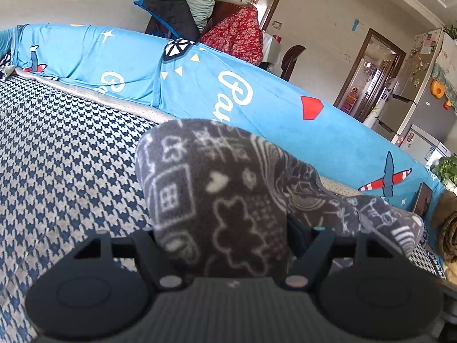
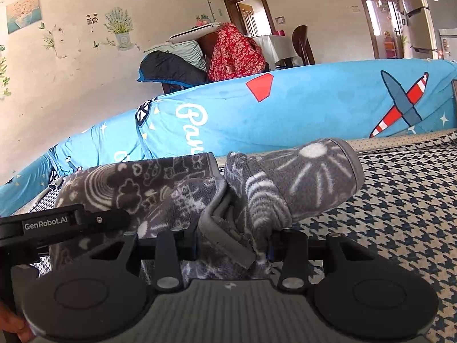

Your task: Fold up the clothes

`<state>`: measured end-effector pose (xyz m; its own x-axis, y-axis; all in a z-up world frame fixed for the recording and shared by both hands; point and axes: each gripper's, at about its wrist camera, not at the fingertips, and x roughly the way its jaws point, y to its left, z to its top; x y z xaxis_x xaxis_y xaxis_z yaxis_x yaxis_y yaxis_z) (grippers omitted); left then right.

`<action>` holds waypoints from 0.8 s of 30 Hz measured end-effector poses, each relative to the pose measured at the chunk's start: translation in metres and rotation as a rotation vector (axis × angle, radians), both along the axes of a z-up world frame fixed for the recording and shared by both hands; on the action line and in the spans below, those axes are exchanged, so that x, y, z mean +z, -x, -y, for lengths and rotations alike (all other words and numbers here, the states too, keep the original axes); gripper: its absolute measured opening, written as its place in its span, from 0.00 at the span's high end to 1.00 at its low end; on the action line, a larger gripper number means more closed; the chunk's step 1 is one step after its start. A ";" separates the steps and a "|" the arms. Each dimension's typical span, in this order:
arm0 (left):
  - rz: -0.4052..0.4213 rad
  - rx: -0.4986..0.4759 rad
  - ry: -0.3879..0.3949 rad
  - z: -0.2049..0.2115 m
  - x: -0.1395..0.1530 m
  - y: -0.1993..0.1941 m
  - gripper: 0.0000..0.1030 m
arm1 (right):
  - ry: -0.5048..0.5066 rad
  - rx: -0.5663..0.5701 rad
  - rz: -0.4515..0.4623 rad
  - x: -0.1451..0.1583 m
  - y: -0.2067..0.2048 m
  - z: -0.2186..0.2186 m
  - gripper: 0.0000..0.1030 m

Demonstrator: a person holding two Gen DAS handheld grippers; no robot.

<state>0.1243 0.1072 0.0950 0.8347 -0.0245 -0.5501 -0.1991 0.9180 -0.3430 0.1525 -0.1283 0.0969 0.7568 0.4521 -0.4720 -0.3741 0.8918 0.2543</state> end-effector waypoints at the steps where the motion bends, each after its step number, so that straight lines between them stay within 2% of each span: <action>1: 0.001 0.009 0.000 -0.006 0.000 0.003 0.30 | -0.001 0.008 0.000 0.000 0.000 -0.006 0.61; 12: 0.001 0.125 -0.003 -0.061 0.000 0.026 0.30 | -0.002 0.101 0.002 -0.003 0.004 -0.069 0.61; 24: -0.006 0.237 0.017 -0.115 -0.003 0.039 0.31 | 0.016 0.207 0.045 -0.005 0.003 -0.131 0.61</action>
